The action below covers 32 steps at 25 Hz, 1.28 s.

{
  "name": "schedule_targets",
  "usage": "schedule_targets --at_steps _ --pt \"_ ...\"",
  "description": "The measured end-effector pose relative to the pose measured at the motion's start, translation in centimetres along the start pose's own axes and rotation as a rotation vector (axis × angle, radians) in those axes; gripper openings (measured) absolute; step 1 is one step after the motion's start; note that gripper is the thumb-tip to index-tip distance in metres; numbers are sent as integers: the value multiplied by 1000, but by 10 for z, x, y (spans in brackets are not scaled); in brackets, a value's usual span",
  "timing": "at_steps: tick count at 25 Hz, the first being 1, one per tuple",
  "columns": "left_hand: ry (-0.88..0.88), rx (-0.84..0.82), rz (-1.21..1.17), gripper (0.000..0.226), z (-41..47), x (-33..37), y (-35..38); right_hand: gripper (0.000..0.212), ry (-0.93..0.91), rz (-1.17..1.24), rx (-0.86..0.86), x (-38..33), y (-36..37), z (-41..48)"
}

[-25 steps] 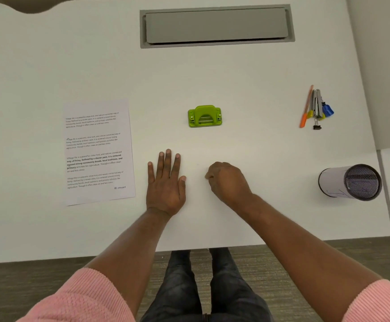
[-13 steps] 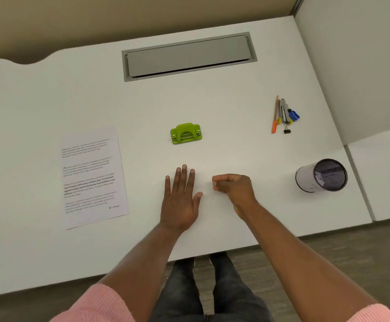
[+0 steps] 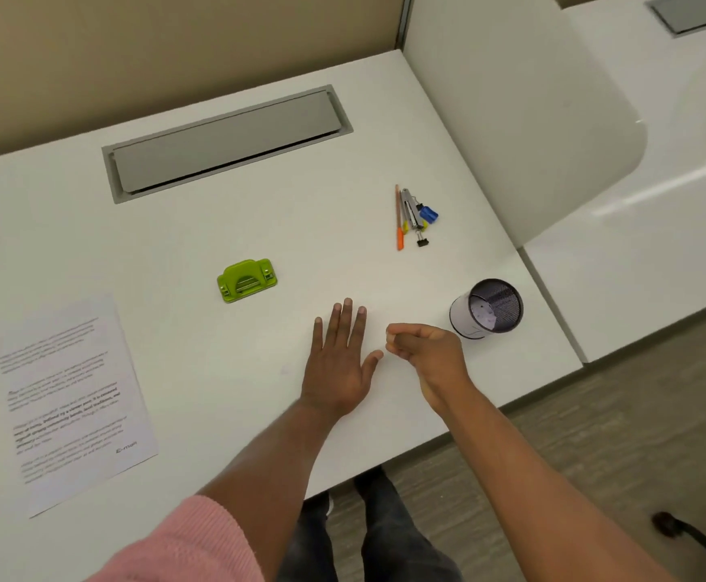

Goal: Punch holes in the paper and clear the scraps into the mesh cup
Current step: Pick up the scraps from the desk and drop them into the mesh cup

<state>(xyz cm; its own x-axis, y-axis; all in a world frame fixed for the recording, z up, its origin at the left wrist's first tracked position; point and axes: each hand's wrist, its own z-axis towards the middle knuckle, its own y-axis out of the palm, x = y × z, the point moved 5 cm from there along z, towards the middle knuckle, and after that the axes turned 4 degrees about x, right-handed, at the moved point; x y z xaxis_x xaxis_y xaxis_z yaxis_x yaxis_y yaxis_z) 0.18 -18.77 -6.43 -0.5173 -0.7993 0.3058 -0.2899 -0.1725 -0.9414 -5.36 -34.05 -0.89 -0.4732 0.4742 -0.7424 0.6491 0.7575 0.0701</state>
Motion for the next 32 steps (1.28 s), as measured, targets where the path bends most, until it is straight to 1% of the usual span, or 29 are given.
schedule_targets --at_steps 4,7,9,10,13,14,16,19,21,24,28,32 --pt "11 -51 34 75 12 14 23 20 -36 48 17 -21 -21 4" --pt "23 3 53 76 13 15 30 19 -100 93 34 -50 -39 5" --pt "36 32 49 77 13 15 30 20 -159 68 79 -73 -54 7" --pt "39 39 49 77 13 15 30 21 -202 -2 122 -85 -63 8" --pt "35 34 54 77 14 15 31 28 -336 -384 282 -108 -86 13" --pt "34 30 55 77 14 15 31 30 -352 -482 316 -111 -90 16" --pt "30 22 54 77 14 15 32 27 -350 -597 358 -110 -96 20" --pt "27 19 57 77 14 14 33 22 -365 -719 404 -106 -101 23" --pt "26 20 59 77 14 14 33 25 -391 -791 406 -104 -101 23" --pt "26 22 55 77 14 13 34 28 -419 -850 406 -103 -98 25" --pt "26 24 62 77 15 13 35 23 -466 -916 441 -104 -96 27" --pt "29 33 63 77 15 12 36 19 -518 -984 412 -101 -90 27"
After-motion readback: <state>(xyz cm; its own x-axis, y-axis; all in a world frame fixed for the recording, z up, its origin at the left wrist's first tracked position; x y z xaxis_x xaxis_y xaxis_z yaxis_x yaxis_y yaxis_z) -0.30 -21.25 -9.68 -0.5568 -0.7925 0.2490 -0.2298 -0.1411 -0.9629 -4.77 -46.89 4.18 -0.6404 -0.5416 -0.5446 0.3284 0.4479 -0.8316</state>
